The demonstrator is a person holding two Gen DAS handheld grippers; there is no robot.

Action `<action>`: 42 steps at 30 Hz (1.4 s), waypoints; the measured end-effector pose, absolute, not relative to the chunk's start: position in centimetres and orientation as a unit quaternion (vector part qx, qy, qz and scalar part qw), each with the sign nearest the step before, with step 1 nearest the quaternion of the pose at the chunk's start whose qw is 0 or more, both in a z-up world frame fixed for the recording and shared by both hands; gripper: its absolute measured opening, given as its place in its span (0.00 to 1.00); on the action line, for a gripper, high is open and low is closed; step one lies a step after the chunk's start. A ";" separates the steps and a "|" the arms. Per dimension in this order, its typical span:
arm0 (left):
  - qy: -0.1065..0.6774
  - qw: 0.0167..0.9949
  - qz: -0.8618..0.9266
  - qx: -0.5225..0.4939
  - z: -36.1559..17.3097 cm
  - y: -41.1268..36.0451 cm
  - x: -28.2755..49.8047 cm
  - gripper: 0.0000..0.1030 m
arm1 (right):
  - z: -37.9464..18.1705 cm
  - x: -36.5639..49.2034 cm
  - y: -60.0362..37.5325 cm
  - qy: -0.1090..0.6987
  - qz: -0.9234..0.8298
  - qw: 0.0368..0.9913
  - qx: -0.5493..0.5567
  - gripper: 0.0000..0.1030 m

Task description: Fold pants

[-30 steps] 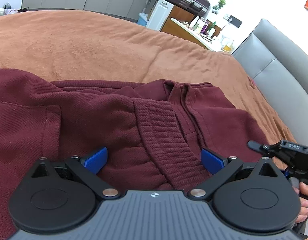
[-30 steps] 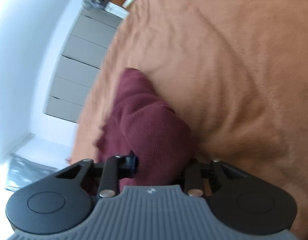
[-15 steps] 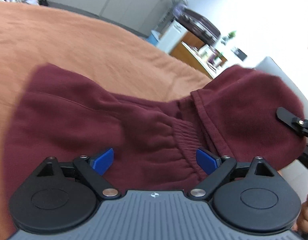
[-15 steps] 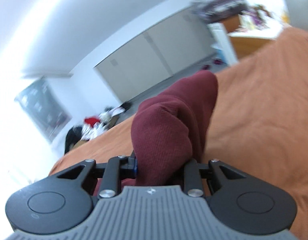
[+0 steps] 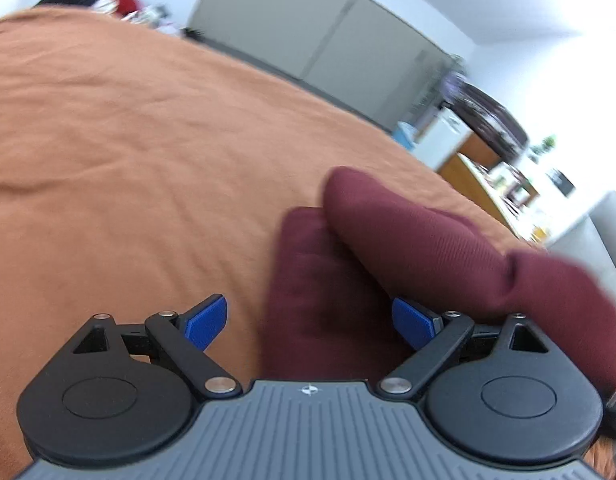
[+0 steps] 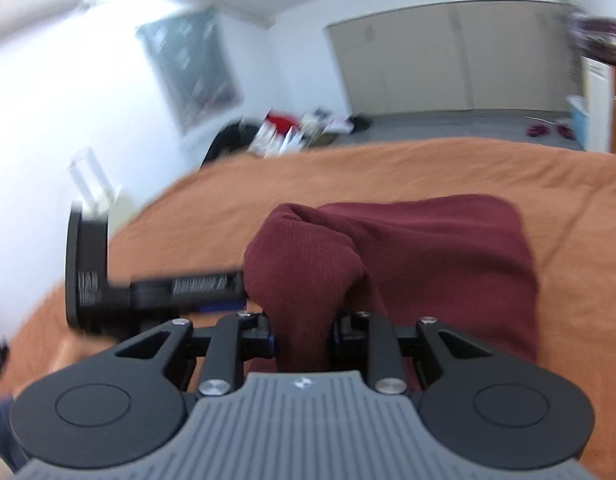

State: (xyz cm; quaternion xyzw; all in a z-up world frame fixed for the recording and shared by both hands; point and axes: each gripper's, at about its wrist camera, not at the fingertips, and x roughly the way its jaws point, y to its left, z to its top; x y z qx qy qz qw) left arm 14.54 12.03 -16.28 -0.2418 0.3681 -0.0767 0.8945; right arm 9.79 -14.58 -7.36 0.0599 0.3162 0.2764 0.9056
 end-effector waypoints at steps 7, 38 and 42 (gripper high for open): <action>0.361 0.878 -0.022 -0.315 -17.5 15.1 15.4 1.00 | -13.4 10.1 -12.3 0.359 0.249 0.899 0.034 0.20; 0.567 0.785 -0.181 -0.174 -15.3 6.3 30.6 1.00 | -9.7 8.3 -12.6 0.278 0.279 0.899 -0.192 0.52; 0.549 0.803 -0.170 -0.158 -16.5 6.1 30.8 0.59 | -10.2 10.7 -12.6 0.344 0.310 0.877 -0.126 0.05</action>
